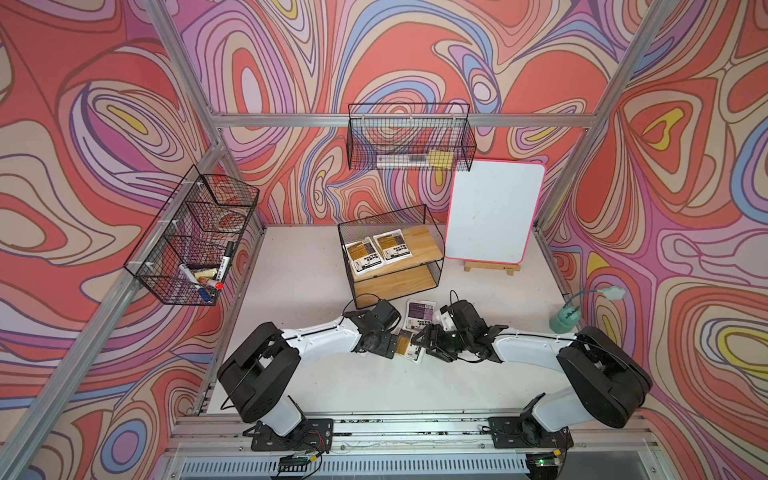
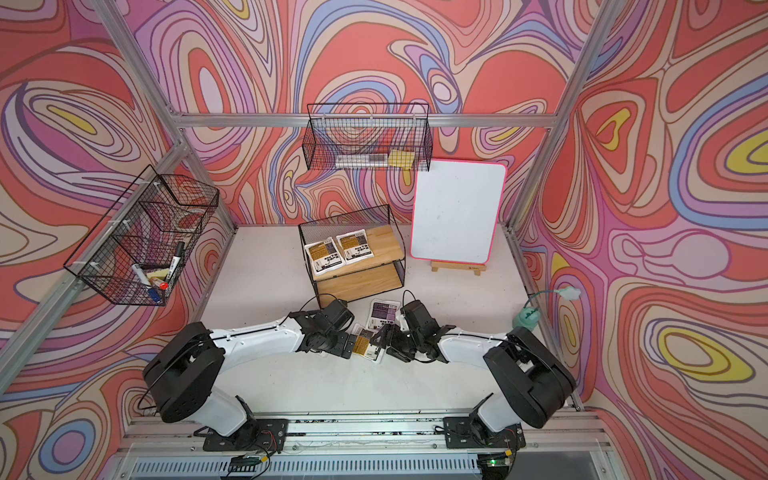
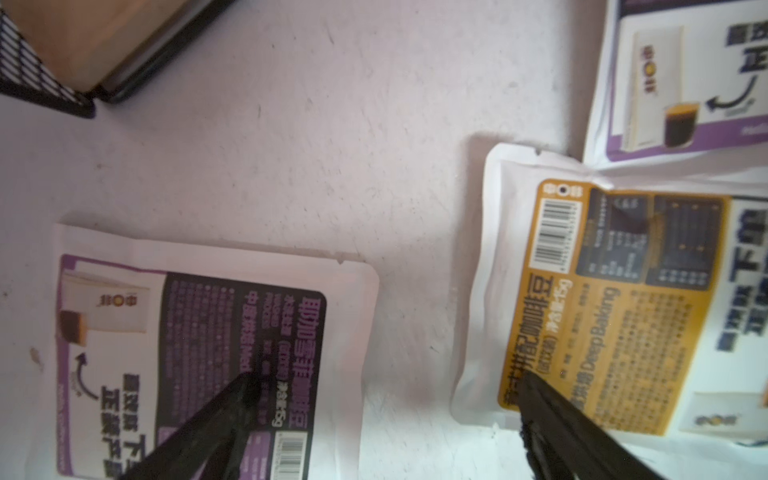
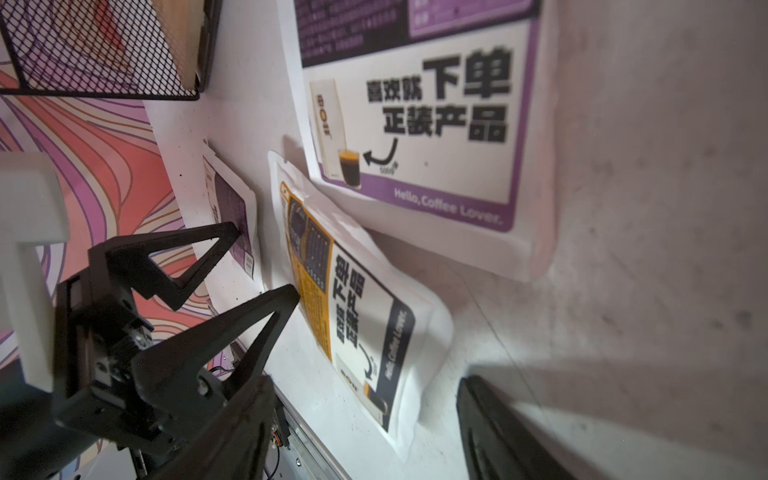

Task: Place the bagged coffee beans on the shelf by color
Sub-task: Pick up the bagged coffee beans at the center of the board.

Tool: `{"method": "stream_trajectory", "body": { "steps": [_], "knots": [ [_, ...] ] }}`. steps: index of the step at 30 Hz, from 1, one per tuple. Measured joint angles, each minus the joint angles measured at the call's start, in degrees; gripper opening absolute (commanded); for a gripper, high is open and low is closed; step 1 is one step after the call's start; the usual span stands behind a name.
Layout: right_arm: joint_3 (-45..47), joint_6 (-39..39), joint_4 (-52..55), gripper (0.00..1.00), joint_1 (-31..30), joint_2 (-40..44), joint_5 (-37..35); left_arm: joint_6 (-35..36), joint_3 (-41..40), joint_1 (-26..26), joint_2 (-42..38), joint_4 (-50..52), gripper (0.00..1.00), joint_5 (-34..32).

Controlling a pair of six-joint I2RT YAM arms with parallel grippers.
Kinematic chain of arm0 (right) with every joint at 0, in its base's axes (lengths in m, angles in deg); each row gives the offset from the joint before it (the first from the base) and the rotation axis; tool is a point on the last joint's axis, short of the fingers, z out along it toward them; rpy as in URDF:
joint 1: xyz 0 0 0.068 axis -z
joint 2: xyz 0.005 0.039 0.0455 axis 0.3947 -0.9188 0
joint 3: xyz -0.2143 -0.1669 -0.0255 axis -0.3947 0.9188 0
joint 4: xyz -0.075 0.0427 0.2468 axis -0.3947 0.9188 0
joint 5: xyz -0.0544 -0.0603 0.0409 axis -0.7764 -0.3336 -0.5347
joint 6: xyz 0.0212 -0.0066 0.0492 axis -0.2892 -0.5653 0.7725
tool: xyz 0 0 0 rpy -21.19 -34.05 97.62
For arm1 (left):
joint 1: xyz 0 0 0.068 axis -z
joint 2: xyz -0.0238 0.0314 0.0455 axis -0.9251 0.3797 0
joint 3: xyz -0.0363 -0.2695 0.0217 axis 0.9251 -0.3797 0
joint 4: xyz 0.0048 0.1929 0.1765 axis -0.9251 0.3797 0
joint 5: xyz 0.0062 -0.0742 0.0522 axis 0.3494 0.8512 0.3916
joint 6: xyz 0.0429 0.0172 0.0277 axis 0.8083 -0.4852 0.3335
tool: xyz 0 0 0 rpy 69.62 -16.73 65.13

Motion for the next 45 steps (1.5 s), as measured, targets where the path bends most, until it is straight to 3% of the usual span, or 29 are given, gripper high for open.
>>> {"method": "stream_trajectory", "body": {
  "steps": [19, 35, 40, 45],
  "knots": [
    [0.9, 1.7, -4.4, 0.72, 1.4, -1.5, 2.3, 0.1, 0.3, 0.3, 1.8, -2.6, 0.99, -1.6],
    [7.3, 5.3, -19.0, 0.68, 1.6, -3.2, 7.6, -0.4, -1.4, 0.3, 1.1, -5.4, 0.99, -1.6],
    [9.7, 6.6, -24.3, 0.61, 1.7, -4.2, 9.5, -0.6, -1.6, 0.4, 1.0, -5.6, 0.99, -1.6],
    [9.5, 8.2, -30.7, 0.4, 1.8, -9.5, 11.8, -0.8, -1.6, 0.5, 1.0, -5.6, 0.99, -1.6]
  ]
}}
